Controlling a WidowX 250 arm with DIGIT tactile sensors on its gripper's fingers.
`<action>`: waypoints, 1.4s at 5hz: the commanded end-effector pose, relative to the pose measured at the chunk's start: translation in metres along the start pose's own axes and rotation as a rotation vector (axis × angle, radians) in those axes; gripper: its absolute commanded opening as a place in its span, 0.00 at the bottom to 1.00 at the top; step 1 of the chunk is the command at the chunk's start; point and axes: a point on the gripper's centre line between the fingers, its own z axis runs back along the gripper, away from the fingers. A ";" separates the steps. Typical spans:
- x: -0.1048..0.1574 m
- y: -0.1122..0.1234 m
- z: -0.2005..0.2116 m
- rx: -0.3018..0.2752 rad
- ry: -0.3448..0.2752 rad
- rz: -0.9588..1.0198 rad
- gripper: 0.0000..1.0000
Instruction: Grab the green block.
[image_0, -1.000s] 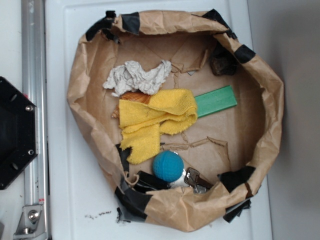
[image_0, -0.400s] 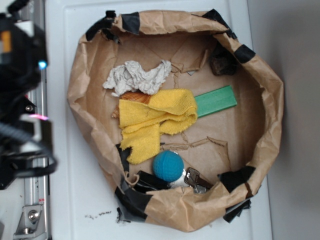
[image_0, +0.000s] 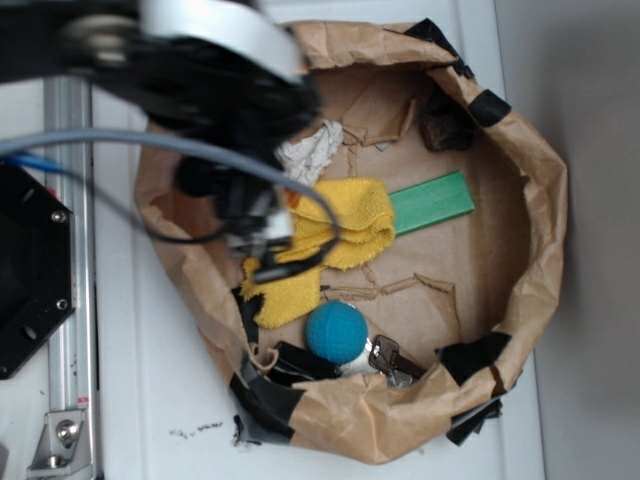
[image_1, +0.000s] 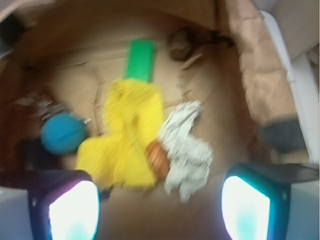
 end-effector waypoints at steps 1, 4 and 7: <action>0.057 -0.020 -0.038 -0.042 -0.024 0.026 1.00; 0.065 -0.018 -0.119 -0.050 -0.051 0.131 1.00; 0.092 -0.017 -0.132 -0.060 -0.035 0.110 0.00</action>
